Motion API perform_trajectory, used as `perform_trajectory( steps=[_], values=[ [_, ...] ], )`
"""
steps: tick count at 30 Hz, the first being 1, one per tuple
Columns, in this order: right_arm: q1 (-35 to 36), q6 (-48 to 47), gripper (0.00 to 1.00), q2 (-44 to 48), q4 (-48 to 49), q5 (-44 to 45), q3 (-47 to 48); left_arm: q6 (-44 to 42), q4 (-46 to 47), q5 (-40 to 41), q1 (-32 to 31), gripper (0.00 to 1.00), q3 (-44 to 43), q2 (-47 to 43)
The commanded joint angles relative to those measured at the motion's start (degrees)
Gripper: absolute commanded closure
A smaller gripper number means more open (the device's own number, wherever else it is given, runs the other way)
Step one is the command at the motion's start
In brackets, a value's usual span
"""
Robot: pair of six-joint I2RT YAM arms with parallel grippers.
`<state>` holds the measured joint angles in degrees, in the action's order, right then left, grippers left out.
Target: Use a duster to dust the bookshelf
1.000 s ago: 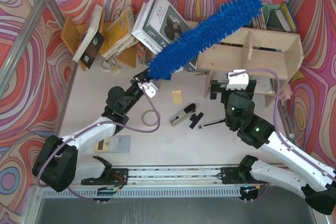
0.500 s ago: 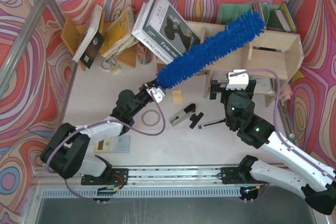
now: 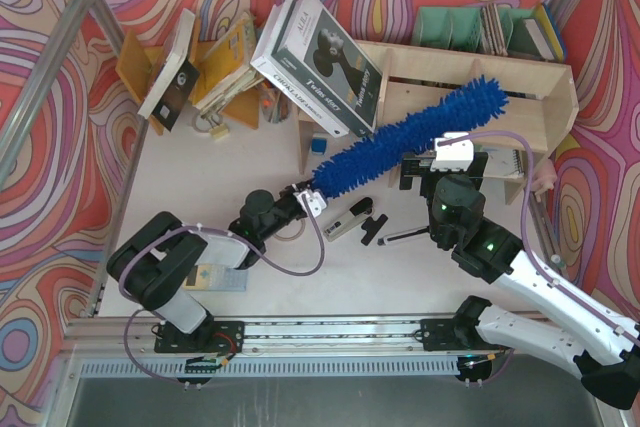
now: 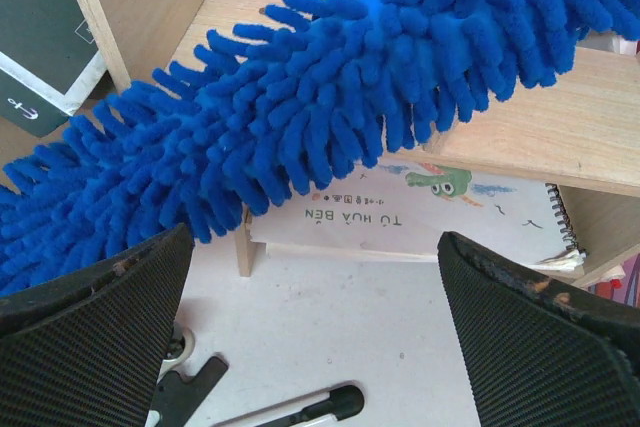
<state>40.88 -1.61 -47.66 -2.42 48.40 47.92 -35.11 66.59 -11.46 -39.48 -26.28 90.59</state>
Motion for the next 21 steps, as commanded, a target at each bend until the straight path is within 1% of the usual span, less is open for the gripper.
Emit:
perform_trajectory(
  steps=[1, 6, 9, 12, 14, 17, 21],
  values=[
    [0.1, 0.6, 0.01, 0.4, -0.3, 0.6, 1.0, 1.3, 7.4, 0.7, -1.1, 1.0, 1.0, 0.9],
    [0.1, 0.6, 0.01, 0.2, -0.3, 0.6, 1.0, -1.3, 3.1, 2.0, -4.4, 1.0, 0.8, -3.4],
    [0.0, 0.5, 0.01, 0.2, -0.4, 0.6, 1.0, 0.5, 2.6, 1.3, -6.5, 1.0, 2.1, -8.2],
    [0.1, 1.1, 0.01, 0.6, -0.8, 0.6, 1.3, 2.1, -1.4, 2.9, -9.1, 1.0, 3.0, -13.2],
    [0.1, 3.7, 0.01, 1.2, -4.1, 0.3, 3.0, 1.9, -3.9, 7.4, -11.5, 1.0, 3.3, -16.3],
    [0.0, 8.1, 0.01, 3.1, -8.0, -1.8, 6.1, 1.8, -3.3, 14.7, -15.5, 1.0, 4.4, -19.3],
    [0.0, 10.0, 0.01, 5.5, -9.5, -4.2, 9.4, 2.3, -4.5, 21.6, -19.3, 1.0, 4.0, -21.7]
  ],
)
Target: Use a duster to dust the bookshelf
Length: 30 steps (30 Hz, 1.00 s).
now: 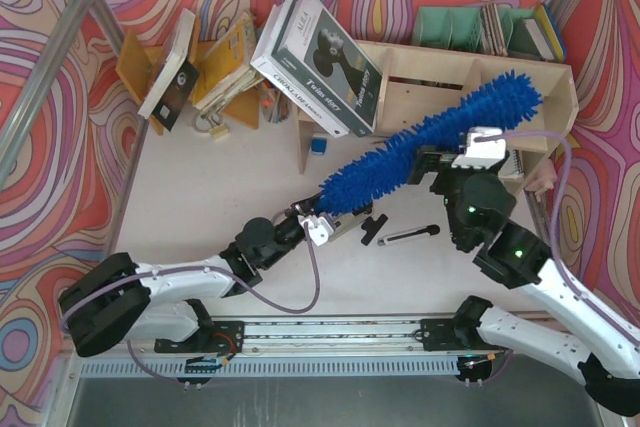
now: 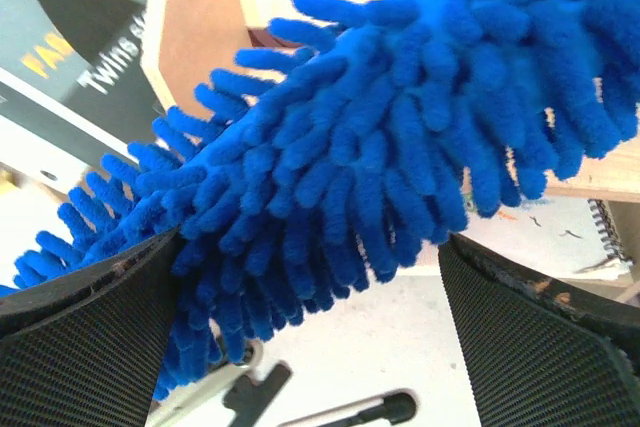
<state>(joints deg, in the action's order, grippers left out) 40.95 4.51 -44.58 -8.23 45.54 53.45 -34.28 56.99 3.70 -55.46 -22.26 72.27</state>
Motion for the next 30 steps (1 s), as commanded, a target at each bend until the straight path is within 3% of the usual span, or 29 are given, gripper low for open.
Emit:
perform_trajectory(
  steps=[1, 5, 11, 17, 24, 30],
  values=[
    [0.0, 4.3, 0.01, 2.9, -4.3, -1.7, 4.7, 1.3, 5.1, 8.0, -4.1, 1.0, -0.3, -3.7],
    [0.0, 6.1, 0.01, 3.9, -6.5, -2.9, 6.8, 4.0, 0.2, 12.3, -5.1, 1.0, -3.4, -5.1],
    [-0.1, 5.7, 0.01, 5.1, -8.4, -3.4, 8.3, 14.2, -17.0, 15.3, -5.1, 1.0, -14.1, -8.5],
    [-0.1, 2.7, 0.01, 6.7, -6.0, -0.2, 7.5, 34.6, -55.2, 33.4, -5.2, 1.0, -41.4, -5.7],
    [0.0, 2.8, 0.01, 7.7, -3.7, 5.1, 3.3, 44.4, -74.0, 28.3, -5.6, 1.0, -60.8, -1.7],
    [0.0, 4.4, 0.01, 10.0, -2.3, 7.8, -0.6, 53.8, -93.2, 25.8, -6.0, 1.0, -84.2, 8.2]
  ],
)
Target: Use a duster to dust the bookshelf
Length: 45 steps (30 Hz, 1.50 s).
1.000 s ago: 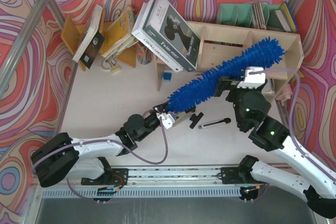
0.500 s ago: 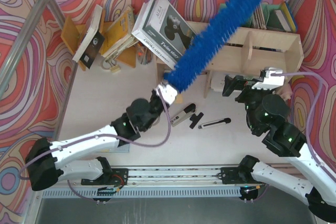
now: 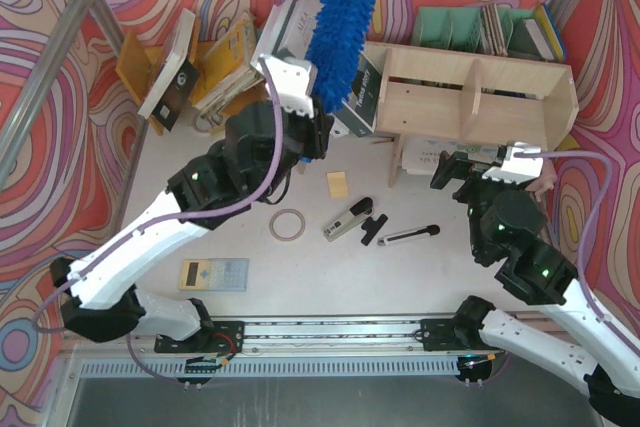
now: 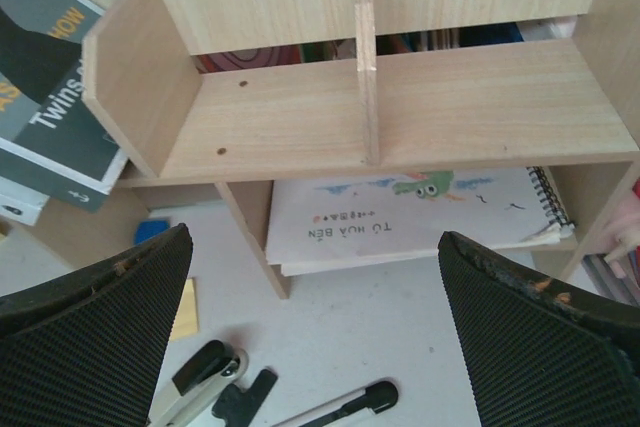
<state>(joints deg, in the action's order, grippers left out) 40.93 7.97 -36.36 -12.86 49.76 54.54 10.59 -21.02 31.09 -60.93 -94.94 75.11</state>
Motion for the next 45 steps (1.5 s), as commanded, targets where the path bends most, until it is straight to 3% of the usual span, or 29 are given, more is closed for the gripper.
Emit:
perform_trajectory(
  steps=[1, 5, 14, 32, 39, 45],
  values=[
    [0.0, 1.0, 0.01, 1.9, 2.5, 3.8, -2.0, 11.0, -19.4, -1.8, -0.6, 1.0, -15.9, 7.8],
    [0.0, 1.3, 0.01, 1.9, 2.4, 4.8, -2.5, 16.5, -32.6, -3.2, -1.4, 1.0, -32.8, 18.1],
    [0.0, 1.7, 0.01, 2.3, 2.0, 5.5, -3.3, 22.9, -44.3, -0.6, -1.7, 1.0, -45.8, 28.3],
    [0.0, 0.5, 0.01, 4.0, 3.2, 8.1, -6.7, 26.7, -52.4, -6.7, -1.6, 1.0, -49.5, 36.8],
    [0.0, 0.5, 0.01, 3.8, 3.8, 8.3, -7.3, 24.6, -51.4, -10.1, -1.8, 1.0, -50.1, 38.8],
    [0.0, 0.4, 0.01, 3.7, 4.1, 8.7, -7.7, 18.4, -46.0, -11.9, -6.1, 1.0, -50.1, 38.9]
  ],
)
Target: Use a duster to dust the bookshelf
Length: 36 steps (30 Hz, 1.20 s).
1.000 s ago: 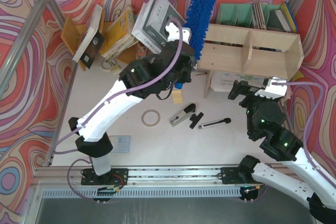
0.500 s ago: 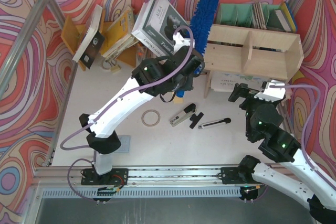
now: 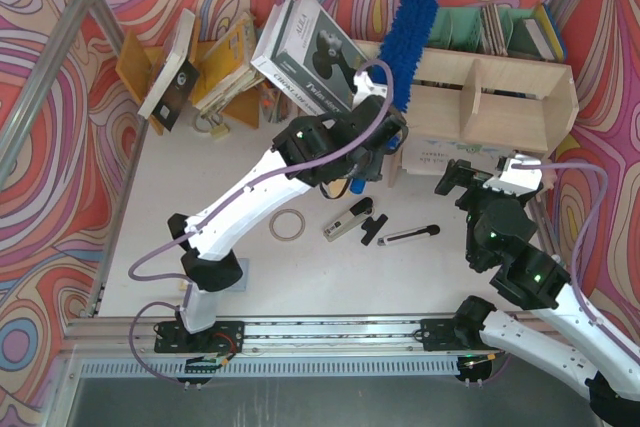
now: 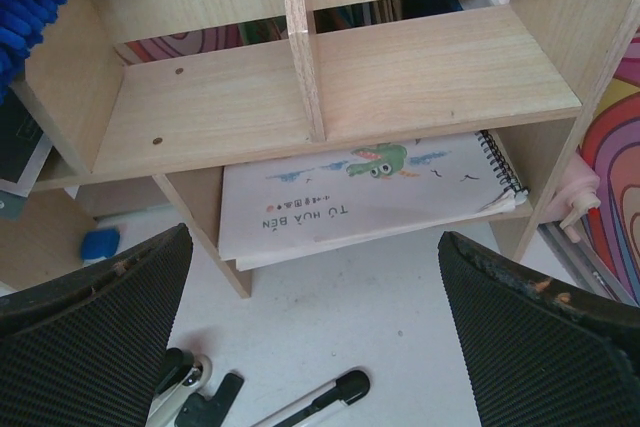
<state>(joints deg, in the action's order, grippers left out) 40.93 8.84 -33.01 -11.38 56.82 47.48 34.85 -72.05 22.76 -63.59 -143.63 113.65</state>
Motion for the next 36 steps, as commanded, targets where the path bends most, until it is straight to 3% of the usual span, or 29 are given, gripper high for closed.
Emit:
perform_trajectory(
  steps=[1, 7, 14, 20, 25, 36],
  values=[
    [0.0, -0.6, 0.01, 0.2, 2.7, 1.7, -0.7, -6.7, 5.9, -4.2, -4.1, 1.0, -1.4, 0.4],
    [-0.1, -0.7, 0.01, 0.1, 2.8, 2.0, -0.6, -9.8, 9.3, -5.2, -6.3, 1.0, -0.9, -0.8],
    [0.0, -0.8, 0.01, 0.1, 2.8, 2.0, -0.6, -8.5, 7.0, 8.3, -5.7, 1.0, 2.9, -4.9],
    [0.0, -0.8, 0.01, 0.1, 2.9, 1.7, -0.6, -3.0, 4.4, 16.6, -1.3, 1.0, 8.7, -10.1],
    [0.0, -0.7, 0.01, 0.2, 2.9, 1.7, -0.7, -2.3, 3.8, 16.3, 1.7, 1.0, 11.5, -11.9],
    [0.0, -0.5, 0.01, 0.3, 2.7, 1.7, -0.8, -2.2, 4.9, 10.7, 1.8, 1.0, 11.0, -8.9]
  ],
)
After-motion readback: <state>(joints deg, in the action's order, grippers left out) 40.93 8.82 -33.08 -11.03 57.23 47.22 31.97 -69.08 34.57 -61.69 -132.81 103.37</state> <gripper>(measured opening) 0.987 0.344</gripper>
